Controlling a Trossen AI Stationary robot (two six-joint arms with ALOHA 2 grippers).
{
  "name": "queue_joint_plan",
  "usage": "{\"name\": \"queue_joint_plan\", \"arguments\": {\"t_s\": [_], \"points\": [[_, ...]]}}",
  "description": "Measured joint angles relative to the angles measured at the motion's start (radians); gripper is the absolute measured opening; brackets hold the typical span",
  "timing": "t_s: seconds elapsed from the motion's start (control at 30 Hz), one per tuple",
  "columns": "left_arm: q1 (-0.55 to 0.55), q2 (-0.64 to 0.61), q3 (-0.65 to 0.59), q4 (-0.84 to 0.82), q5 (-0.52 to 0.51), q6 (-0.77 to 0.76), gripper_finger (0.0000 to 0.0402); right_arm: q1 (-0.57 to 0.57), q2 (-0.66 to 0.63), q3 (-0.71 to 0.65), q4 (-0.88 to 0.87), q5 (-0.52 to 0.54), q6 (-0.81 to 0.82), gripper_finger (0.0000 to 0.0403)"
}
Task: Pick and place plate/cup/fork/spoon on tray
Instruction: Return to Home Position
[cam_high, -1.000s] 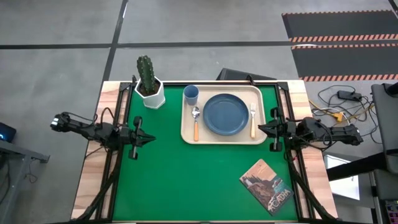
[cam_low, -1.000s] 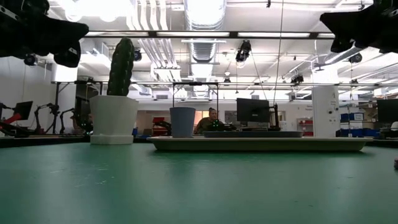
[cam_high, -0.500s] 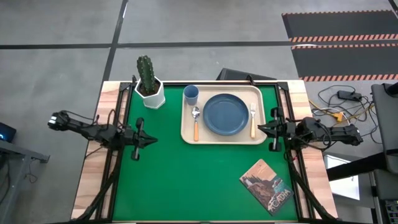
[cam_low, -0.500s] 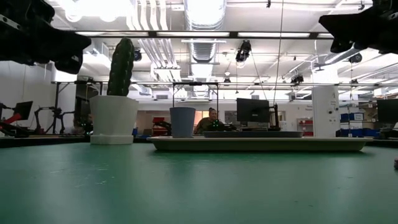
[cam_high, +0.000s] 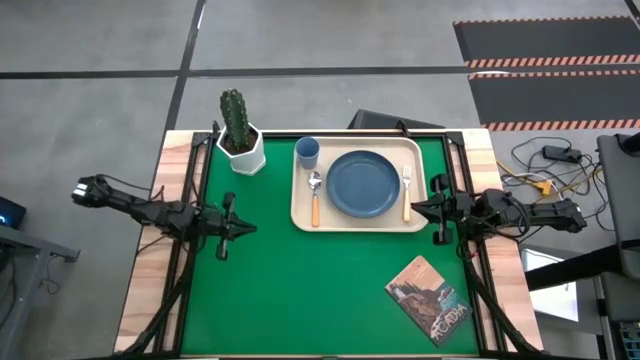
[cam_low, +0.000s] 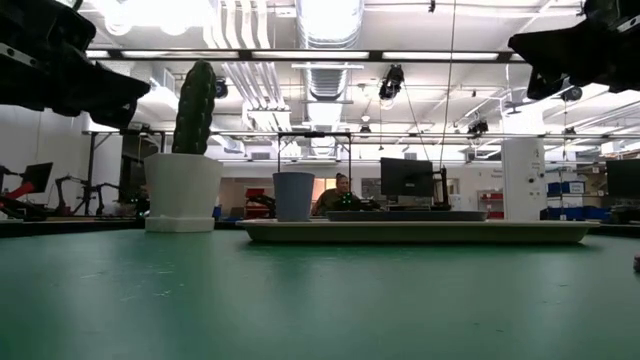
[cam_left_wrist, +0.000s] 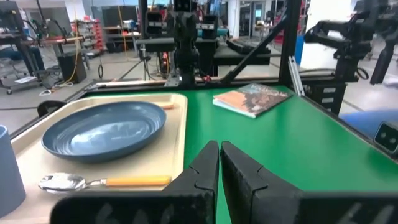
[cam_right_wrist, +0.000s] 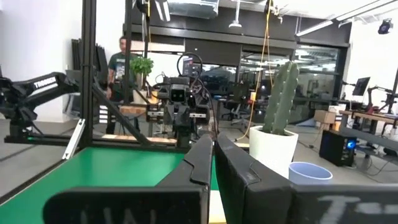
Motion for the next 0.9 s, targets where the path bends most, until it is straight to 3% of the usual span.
{"name": "queue_joint_plan", "arguments": {"t_s": [0.9], "points": [[0.000,0.170,0.002,0.007,0.000,0.000,0.0000,0.000,0.000,0.002,-0.008,0.000,0.000,0.0009]]}}
